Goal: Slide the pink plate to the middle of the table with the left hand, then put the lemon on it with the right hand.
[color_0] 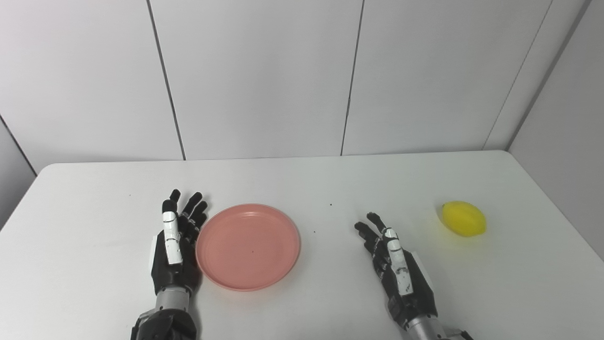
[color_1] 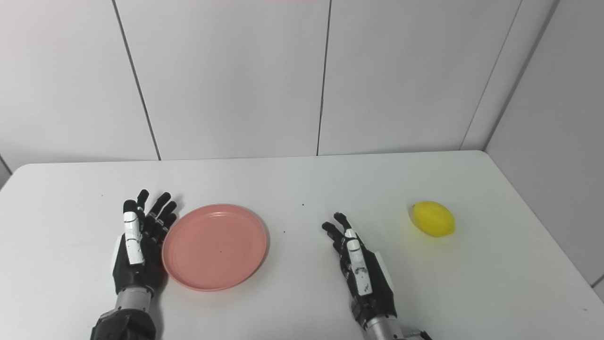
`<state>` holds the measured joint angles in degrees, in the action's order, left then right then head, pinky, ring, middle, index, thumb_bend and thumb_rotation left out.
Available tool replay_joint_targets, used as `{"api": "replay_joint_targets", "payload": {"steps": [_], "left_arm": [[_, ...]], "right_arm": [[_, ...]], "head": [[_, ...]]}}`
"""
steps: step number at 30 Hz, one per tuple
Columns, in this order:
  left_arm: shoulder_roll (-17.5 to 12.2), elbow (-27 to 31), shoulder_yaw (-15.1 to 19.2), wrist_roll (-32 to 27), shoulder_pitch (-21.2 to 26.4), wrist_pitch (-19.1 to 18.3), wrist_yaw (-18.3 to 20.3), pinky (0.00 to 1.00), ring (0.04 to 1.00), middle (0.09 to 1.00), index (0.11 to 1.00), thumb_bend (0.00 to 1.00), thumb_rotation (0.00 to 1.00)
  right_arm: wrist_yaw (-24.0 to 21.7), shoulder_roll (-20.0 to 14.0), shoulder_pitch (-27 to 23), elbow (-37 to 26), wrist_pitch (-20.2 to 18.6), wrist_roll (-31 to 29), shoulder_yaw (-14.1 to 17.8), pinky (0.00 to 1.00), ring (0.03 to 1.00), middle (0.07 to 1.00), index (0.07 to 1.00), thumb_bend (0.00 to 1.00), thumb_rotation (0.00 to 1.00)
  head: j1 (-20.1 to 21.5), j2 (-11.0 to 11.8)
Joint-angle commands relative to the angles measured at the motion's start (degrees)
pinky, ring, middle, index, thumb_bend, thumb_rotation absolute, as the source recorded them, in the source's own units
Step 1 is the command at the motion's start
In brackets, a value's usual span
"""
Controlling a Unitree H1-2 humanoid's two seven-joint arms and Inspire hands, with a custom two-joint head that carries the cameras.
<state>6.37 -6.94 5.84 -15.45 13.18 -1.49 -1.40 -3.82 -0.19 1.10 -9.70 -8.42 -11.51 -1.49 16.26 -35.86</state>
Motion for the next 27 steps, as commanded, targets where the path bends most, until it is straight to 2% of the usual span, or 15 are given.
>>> {"api": "replay_joint_targets", "payload": {"steps": [1,3,5,6,9,13,17,21,24,27], "left_arm": [[0.59,-0.40,0.06,-0.06,0.66,-0.85,-0.30,0.96,0.887,0.869,1.000,0.65,0.94],[0.64,-0.47,0.03,0.10,0.56,-0.95,-0.42,0.95,0.883,0.867,1.000,0.65,0.95],[0.55,-0.51,0.05,-0.07,0.41,-1.03,-0.22,0.95,0.887,0.873,1.000,0.65,0.95],[0.47,-0.54,0.10,-0.17,0.34,-0.95,-0.08,0.95,0.887,0.873,1.000,0.65,0.95],[0.17,-0.83,0.23,-0.91,0.23,-0.76,0.67,0.94,0.886,0.870,0.997,0.64,0.95],[0.01,-1.79,0.84,-2.05,0.54,-0.60,1.30,0.94,0.889,0.865,0.987,0.63,0.93],[-0.19,-2.59,1.02,-2.22,0.97,-1.02,1.99,0.92,0.888,0.869,0.980,0.64,0.91],[-0.28,-3.23,0.93,-2.23,1.25,-0.94,2.89,0.96,0.900,0.873,0.975,0.64,0.91],[-0.19,-3.50,0.98,-2.01,1.38,-1.03,2.95,0.97,0.896,0.871,0.975,0.64,0.91],[-0.19,-3.82,1.02,-2.36,1.41,-1.09,3.38,0.98,0.907,0.880,0.976,0.64,0.91]], "right_arm": [[-0.20,0.62,-0.34,-0.39,0.52,0.81,-0.59,0.99,0.930,0.863,0.919,0.76,0.94],[0.65,0.91,-0.27,0.04,2.20,2.29,-0.46,0.95,0.897,0.851,0.898,0.76,0.91],[2.01,1.41,-0.20,0.78,4.88,4.82,-0.44,0.83,0.812,0.827,0.848,0.77,0.88],[2.98,1.77,-0.23,1.27,6.67,6.38,-0.40,0.82,0.803,0.825,0.843,0.77,0.88],[6.24,2.73,-0.49,1.69,11.20,10.93,0.04,0.66,0.690,0.772,0.776,0.75,0.85],[9.59,3.70,-0.96,0.23,14.08,16.35,0.36,0.60,0.661,0.737,0.731,0.71,0.87],[11.36,3.81,-1.50,-2.99,14.20,22.21,-0.19,0.59,0.664,0.726,0.727,0.72,0.90],[11.39,3.26,-1.97,-6.28,12.23,26.25,-0.79,0.64,0.692,0.738,0.744,0.73,0.91],[11.27,2.96,-2.95,-8.34,10.60,27.92,-0.44,0.64,0.691,0.732,0.741,0.75,0.89],[11.25,1.04,-5.12,-9.58,9.55,31.29,0.61,0.61,0.685,0.724,0.741,0.76,0.90]], "head": [[0.15,0.09],[0.66,0.26],[1.38,0.43],[1.94,0.31],[2.17,0.37],[3.50,0.77],[4.39,1.04],[4.94,1.31],[5.01,1.48],[5.24,1.88]]}}
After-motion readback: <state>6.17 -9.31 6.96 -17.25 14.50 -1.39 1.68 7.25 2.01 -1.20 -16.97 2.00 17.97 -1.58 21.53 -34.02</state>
